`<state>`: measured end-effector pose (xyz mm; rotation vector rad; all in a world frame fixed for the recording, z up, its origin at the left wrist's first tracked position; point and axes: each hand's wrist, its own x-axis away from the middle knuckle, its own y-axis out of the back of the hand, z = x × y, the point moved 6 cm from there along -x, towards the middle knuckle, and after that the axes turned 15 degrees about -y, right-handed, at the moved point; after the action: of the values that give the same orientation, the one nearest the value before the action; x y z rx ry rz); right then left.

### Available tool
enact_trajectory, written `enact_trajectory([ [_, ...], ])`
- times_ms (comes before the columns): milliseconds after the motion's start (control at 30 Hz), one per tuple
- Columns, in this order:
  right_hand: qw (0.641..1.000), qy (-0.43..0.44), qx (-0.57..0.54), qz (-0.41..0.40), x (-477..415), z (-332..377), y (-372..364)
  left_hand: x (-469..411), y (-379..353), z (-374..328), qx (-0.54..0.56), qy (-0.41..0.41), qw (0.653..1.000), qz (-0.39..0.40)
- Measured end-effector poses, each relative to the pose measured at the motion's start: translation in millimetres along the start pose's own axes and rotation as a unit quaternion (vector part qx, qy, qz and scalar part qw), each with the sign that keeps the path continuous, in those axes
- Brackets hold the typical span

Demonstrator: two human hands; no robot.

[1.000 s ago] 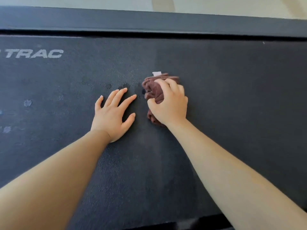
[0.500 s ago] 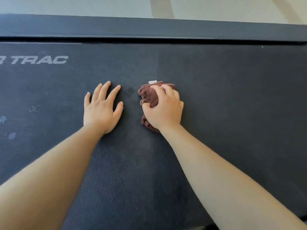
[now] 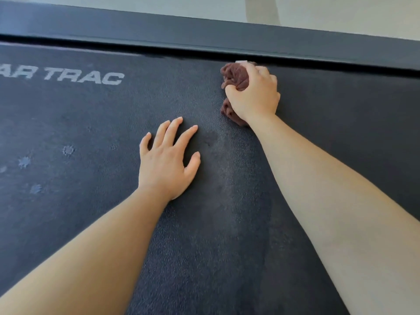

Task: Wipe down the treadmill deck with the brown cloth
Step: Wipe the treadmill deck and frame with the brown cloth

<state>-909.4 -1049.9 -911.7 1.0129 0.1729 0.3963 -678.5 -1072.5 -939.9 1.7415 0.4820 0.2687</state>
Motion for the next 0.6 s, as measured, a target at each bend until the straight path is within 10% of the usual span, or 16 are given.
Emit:
enact_trajectory([
  [367, 0.989, 0.127, 0.027, 0.074, 234, -88, 43, 3, 2, -1, 0.014, -0.022, 1.0, -0.011],
  [600, 0.995, 0.085, 0.001, 0.056, 181, -62, 34, 31, 1, -15, 0.005, -0.012, 1.0, 0.02],
])
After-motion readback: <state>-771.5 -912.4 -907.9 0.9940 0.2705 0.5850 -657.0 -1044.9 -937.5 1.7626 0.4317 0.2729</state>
